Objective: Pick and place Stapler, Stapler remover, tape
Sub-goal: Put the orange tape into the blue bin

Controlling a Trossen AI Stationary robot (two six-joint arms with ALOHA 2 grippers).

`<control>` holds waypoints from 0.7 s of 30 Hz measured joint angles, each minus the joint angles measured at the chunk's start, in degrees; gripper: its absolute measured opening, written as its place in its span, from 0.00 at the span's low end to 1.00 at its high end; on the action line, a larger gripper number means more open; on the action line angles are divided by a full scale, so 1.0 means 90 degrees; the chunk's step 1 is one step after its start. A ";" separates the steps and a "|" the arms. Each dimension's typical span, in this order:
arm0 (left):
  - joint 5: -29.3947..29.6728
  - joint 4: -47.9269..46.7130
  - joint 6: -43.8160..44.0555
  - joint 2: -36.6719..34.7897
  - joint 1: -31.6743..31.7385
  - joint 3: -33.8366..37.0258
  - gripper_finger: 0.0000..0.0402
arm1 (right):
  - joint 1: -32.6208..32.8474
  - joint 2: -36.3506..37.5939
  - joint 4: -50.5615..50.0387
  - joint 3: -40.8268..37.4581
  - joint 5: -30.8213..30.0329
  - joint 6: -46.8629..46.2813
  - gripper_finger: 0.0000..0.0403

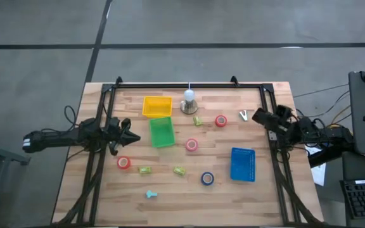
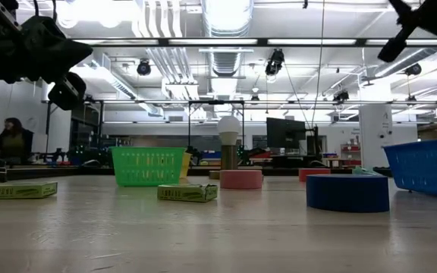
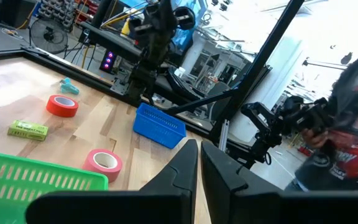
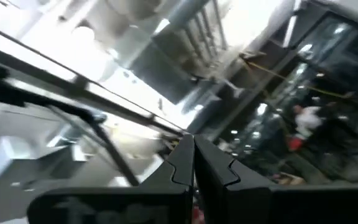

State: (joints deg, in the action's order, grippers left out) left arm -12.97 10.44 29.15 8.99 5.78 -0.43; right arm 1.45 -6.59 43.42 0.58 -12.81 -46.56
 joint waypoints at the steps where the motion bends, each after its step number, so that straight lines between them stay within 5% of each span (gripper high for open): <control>1: 0.0000 0.0000 0.0000 -0.0002 -0.0002 0.0000 0.06 | 0.0000 -0.0030 -0.0264 0.0004 -0.0177 -0.0114 0.02; 8: 0.0000 -0.0002 0.0000 0.0000 -0.0001 0.0000 0.06 | -0.0011 -0.1072 -0.3375 0.0729 -0.0417 -0.2295 0.13; 11: 0.0000 -0.0002 0.0000 -0.0001 -0.0001 0.0000 0.06 | -0.0108 -0.1915 -0.3931 0.1595 -0.0509 -0.2490 0.27; 17: 0.0000 -0.0001 0.0000 -0.0001 -0.0001 0.0000 0.06 | -0.0674 -0.4018 -0.7592 0.3765 0.0420 -0.2760 0.62; 21: 0.0000 -0.0002 0.0000 -0.0002 -0.0001 0.0000 0.06 | -0.1315 -0.5549 -0.8469 0.4947 0.0888 -0.1996 0.84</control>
State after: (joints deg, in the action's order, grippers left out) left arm -12.97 10.41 29.15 8.98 5.77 -0.43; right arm -10.38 -56.53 -32.81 45.10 -4.82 -64.52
